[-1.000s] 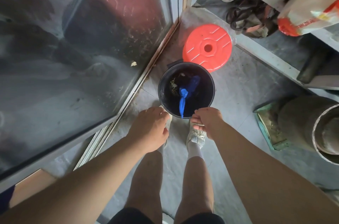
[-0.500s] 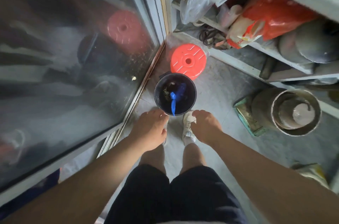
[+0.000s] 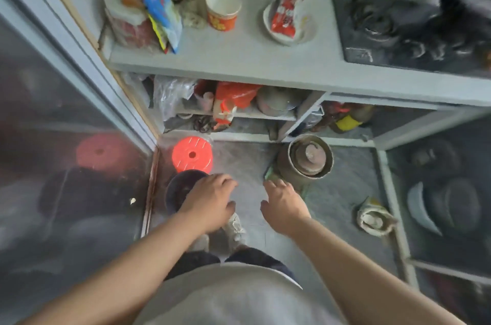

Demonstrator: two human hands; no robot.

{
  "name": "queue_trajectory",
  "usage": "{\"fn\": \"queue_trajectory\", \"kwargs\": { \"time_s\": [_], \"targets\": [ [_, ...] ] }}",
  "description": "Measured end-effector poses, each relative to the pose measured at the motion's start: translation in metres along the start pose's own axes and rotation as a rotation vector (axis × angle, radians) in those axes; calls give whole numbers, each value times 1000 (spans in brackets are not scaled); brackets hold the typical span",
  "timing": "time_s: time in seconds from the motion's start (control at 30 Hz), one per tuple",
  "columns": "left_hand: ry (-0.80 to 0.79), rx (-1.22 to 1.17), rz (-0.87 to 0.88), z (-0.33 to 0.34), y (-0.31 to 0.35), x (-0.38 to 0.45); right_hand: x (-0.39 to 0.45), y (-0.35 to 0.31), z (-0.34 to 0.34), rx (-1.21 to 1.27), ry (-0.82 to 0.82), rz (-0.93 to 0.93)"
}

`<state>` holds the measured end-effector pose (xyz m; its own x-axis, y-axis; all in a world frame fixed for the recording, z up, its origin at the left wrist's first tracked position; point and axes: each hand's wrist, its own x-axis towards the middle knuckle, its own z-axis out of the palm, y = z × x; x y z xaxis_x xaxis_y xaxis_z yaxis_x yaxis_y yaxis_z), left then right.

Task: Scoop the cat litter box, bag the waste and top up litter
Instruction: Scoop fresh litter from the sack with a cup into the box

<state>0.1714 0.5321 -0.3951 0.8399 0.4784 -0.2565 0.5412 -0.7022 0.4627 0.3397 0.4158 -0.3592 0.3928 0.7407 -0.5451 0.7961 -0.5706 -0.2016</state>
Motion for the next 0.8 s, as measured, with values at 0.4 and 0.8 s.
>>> {"fn": "queue_trajectory", "kwargs": {
  "time_s": [0.4,0.8],
  "targets": [
    [-181,223,518,19,155,14,-203,105,48,448,319,652],
    [-313,441,804,115,339,0,-342,231,124,734,444,935]
  ]
}}
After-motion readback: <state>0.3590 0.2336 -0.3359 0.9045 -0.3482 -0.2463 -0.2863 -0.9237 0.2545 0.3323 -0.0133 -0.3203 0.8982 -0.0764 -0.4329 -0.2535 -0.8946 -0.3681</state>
